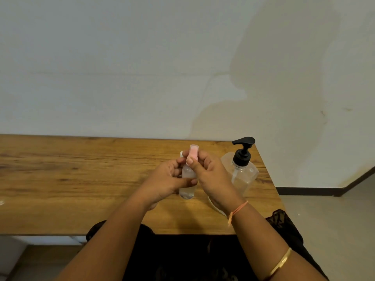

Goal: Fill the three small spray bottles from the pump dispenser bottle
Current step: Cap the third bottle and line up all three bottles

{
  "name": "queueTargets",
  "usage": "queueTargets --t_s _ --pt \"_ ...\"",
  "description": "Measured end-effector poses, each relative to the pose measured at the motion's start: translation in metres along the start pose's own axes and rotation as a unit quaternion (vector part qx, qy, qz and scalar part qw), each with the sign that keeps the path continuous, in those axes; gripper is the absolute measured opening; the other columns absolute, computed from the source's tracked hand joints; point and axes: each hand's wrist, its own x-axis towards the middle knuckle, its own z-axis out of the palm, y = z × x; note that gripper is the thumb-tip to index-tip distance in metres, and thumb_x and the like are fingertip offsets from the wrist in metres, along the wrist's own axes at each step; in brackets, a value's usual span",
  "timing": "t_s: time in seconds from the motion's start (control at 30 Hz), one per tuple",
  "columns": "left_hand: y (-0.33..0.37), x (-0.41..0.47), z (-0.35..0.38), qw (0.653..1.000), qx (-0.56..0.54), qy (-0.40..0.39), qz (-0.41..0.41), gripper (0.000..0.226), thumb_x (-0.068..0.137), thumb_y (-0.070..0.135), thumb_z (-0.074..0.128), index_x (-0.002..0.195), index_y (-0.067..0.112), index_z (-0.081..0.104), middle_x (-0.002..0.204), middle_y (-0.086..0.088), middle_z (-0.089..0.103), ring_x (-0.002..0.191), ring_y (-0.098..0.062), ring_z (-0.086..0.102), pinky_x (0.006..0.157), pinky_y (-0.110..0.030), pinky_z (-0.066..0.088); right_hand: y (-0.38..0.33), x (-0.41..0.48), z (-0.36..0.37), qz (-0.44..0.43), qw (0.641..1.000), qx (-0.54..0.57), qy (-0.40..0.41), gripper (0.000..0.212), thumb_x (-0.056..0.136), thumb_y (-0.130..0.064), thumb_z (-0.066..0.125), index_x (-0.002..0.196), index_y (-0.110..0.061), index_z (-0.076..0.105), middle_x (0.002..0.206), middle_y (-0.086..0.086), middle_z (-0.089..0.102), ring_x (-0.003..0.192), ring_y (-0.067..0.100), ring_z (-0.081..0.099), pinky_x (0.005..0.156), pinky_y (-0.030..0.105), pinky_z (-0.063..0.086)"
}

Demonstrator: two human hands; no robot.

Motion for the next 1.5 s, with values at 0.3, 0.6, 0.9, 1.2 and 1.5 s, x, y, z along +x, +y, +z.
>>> queueTargets --t_s 0.3,0.6,0.9,1.2,1.5 --pt "-0.005 0.001 0.006 0.996 0.051 0.075 0.012 0.034 0.081 0.004 0.067 0.11 0.021 0.06 0.086 0.005 0.074 0.071 -0.001 0.068 0.054 -0.015 0.049 0.015 0.004 0.021 -0.027 0.992 -0.097 0.082 0.012 0.095 -0.017 0.049 0.099 -0.024 0.058 0.094 0.001 0.066 0.09 0.013 0.062 0.077 0.021 0.05" --pt "-0.011 0.002 -0.005 0.99 0.065 0.117 -0.037 0.047 0.077 0.005 0.072 0.117 0.024 0.054 0.105 0.003 0.069 0.096 -0.009 0.064 0.07 -0.021 0.051 0.012 0.009 0.032 0.058 0.998 -0.018 0.034 0.018 0.096 -0.016 0.049 0.112 -0.016 0.058 0.106 0.004 0.065 0.099 0.012 0.061 0.087 0.023 0.05" --pt "-0.02 0.018 -0.031 0.968 0.129 0.196 -0.088 0.05 0.075 0.002 0.073 0.119 0.013 0.053 0.114 -0.003 0.061 0.103 -0.02 0.057 0.082 -0.03 0.044 0.009 0.005 0.01 0.076 0.978 -0.195 -0.011 0.033 0.096 -0.015 0.049 0.129 -0.014 0.053 0.126 0.0 0.059 0.116 0.012 0.053 0.092 0.02 0.039" --pt "-0.035 0.046 -0.039 0.951 0.174 0.244 -0.08 0.049 0.079 0.008 0.072 0.123 0.011 0.051 0.122 -0.006 0.058 0.108 -0.022 0.053 0.089 -0.035 0.044 0.031 0.005 0.01 0.128 0.913 -0.383 -0.062 0.033 0.095 -0.016 0.046 0.126 -0.016 0.058 0.125 0.003 0.06 0.115 0.019 0.055 0.094 0.029 0.043" --pt "-0.05 0.066 -0.045 0.943 0.205 0.247 -0.085 0.051 0.08 0.01 0.071 0.127 0.012 0.05 0.123 -0.007 0.059 0.112 -0.026 0.054 0.096 -0.042 0.045 0.038 0.011 0.012 0.138 0.908 -0.395 -0.03 0.032 0.095 -0.016 0.045 0.125 -0.014 0.056 0.123 0.006 0.061 0.113 0.021 0.055 0.094 0.032 0.045"
